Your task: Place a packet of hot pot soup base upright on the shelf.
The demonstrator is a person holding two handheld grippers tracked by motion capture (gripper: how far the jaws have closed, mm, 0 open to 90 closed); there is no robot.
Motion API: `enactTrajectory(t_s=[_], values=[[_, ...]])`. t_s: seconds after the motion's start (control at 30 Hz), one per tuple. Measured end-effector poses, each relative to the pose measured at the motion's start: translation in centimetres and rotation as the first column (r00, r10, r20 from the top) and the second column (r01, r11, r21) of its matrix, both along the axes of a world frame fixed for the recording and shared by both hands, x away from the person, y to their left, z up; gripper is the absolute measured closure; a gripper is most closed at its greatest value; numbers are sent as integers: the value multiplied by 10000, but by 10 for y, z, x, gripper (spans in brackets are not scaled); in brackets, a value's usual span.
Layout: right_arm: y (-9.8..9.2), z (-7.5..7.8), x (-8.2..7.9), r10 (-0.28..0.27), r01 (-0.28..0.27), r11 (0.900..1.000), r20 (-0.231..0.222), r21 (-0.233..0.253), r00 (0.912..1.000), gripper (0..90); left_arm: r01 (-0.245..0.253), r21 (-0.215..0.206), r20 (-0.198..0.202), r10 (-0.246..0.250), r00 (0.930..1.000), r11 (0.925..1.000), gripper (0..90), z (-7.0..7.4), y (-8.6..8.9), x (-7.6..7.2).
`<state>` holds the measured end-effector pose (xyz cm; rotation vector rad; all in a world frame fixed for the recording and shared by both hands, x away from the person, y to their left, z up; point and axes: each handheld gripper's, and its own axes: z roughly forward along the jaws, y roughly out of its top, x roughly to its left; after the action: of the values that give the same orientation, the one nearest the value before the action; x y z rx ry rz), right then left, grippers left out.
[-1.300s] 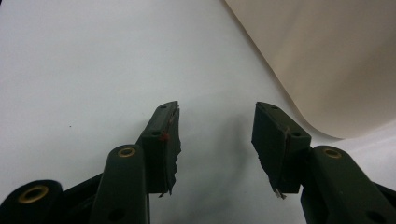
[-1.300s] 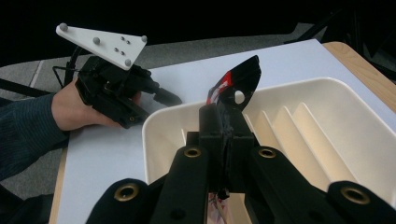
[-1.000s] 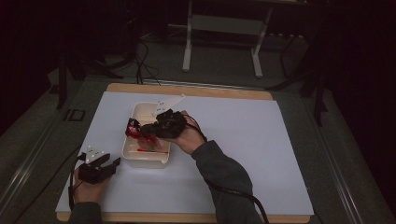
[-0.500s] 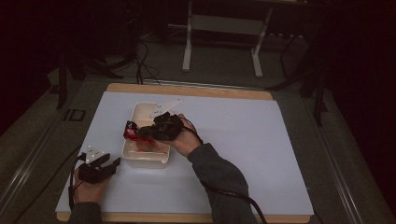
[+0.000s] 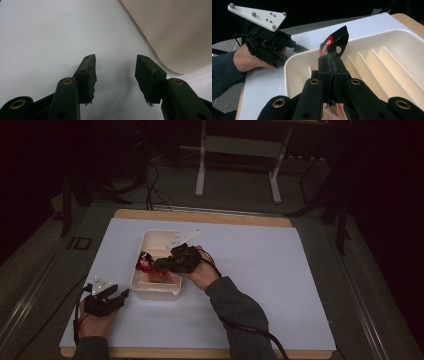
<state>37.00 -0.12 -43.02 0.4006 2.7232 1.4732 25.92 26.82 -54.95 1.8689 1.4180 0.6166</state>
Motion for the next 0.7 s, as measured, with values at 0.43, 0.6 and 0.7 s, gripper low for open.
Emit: enactTrajectory(t_s=[0.43, 0.6, 0.7], values=[[-16, -18, 1, -261, 266, 9995, -317, 145, 9992, 878, -19, 19, 0, 19, 10000, 10000, 514, 0, 0, 0], [-17, -19, -1, -261, 266, 9995, -273, 164, 9993, 872, -26, 14, 3, 26, 10000, 10000, 513, 0, 0, 0], [-15, -17, -1, -333, 334, 9994, -224, 12, 9992, 823, -31, -5, 6, 31, 10000, 10000, 513, 0, 0, 0]])
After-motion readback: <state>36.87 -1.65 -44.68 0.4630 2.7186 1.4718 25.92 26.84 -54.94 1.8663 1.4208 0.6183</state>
